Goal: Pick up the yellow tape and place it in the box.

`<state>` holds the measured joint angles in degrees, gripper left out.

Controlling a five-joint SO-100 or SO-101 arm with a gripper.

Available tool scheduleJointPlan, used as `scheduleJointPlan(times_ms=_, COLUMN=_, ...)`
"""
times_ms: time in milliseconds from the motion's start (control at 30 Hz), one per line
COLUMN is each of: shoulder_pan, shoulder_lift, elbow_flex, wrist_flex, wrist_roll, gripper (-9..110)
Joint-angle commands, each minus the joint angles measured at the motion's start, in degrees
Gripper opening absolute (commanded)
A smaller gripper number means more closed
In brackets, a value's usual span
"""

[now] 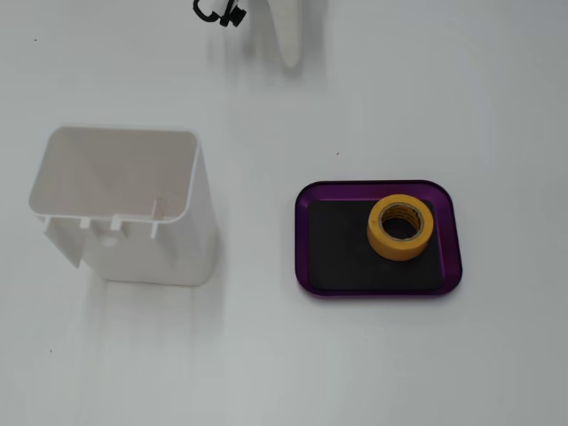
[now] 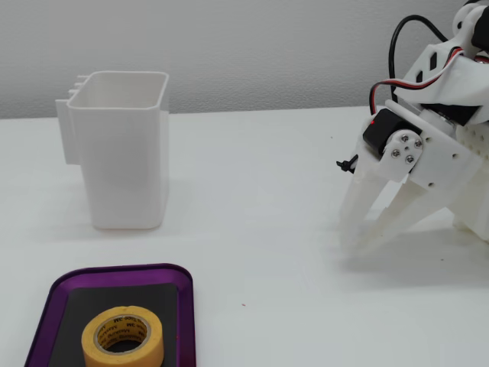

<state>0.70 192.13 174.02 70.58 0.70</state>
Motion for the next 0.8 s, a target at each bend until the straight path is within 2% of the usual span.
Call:
scheduleJointPlan(times_ms=0, shoulder_pan=-0.35, shoulder_lift=5.27, elbow_flex=0.35, wrist_flex=-0.79, wrist_roll=-0.53, gripper=0)
scheduleJointPlan(times_ms=767, shoulder_pan=-0.44, shoulder_lift=5.27, elbow_flex=0.35, wrist_flex=-0.79, wrist_roll=-0.53, gripper=0)
